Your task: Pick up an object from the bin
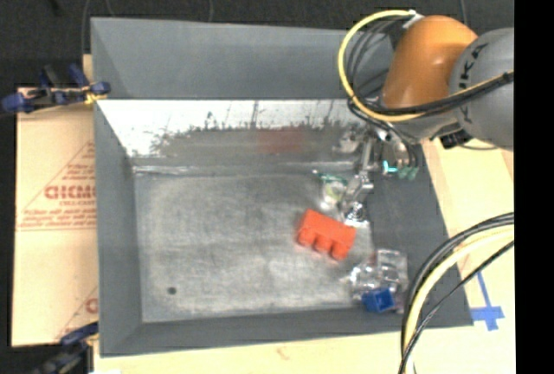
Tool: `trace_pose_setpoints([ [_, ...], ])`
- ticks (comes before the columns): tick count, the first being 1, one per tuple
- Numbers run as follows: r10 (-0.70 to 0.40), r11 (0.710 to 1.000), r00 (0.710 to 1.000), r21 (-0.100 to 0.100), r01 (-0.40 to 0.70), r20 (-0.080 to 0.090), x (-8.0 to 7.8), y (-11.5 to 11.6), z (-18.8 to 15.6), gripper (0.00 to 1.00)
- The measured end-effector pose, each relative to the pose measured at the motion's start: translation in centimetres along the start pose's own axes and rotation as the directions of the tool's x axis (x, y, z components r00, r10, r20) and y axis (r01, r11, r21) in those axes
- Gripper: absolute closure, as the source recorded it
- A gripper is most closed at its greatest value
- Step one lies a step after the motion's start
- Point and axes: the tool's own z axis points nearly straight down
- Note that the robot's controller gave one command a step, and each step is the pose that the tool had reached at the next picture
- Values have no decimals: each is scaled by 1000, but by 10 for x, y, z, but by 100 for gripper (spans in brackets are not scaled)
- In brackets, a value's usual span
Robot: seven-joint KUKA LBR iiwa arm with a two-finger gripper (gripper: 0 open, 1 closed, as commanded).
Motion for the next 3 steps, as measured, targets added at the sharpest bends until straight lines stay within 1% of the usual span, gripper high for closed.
trace_pose_setpoints([
  [1, 62, 998, 998, -3, -62, 14, 4, -18, 53, 0],
  [2, 61, 998, 998, -1, -61, 10, 5, -19, 55, 100],
  [3, -85, 996, 996, 5, 85, 16, 14, -56, -103, 100],
])
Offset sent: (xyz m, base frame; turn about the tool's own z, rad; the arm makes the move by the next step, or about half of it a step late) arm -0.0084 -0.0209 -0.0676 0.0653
